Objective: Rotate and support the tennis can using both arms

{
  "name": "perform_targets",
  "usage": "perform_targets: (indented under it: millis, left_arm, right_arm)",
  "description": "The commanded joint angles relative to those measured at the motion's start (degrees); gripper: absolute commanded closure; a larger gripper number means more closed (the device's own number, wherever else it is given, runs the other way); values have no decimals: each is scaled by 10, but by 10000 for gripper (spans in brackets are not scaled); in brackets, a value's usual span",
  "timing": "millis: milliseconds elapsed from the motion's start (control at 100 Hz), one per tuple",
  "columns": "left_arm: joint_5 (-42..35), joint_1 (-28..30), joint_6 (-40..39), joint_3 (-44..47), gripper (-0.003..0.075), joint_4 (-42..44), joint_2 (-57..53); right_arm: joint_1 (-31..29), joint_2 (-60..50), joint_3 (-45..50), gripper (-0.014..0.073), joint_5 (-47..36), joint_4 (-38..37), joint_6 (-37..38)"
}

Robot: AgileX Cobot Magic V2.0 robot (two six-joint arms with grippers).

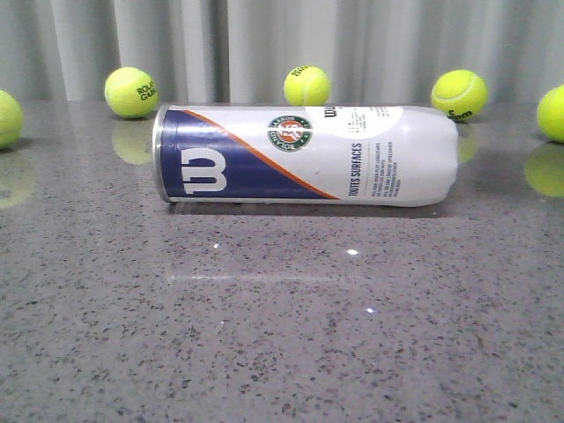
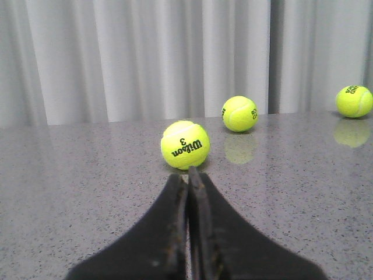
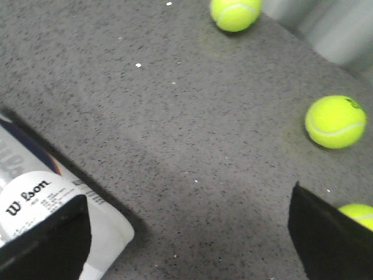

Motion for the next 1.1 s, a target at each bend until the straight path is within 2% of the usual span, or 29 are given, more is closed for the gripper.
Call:
perform_targets:
  millis: [0,280,600,740,890,980,1030,1090]
  left_arm:
    - [-43,0,-5,27,741,0,-23]
    - [-43,0,-5,27,741,0,-23]
    - [-43,0,-5,27,741,0,-23]
    - [-43,0,-5,27,741,0,-23]
    - [-43,0,-5,27,741,0,-23]
    - [-43,0,-5,27,741,0,-23]
    - [-43,0,-5,27,741,0,-23]
    - [-43,0,-5,27,741,0,-23]
  right_arm:
    - [-29,-59,33,-52,-70,-3,19]
    - [-100,-224,245,-52,-218,-3,59]
    - [-110,-428,489,-52,-365,-2,93]
    - [-110,-510,564,-52,-412,-2,115]
    - [-110,-559,599,-48,-458,4,122]
    - [-110,-562,602,15,-462,4,122]
    - [-110,-562,602,90,-462,4,122]
    - [-110,-562,602,221,-462,4,122]
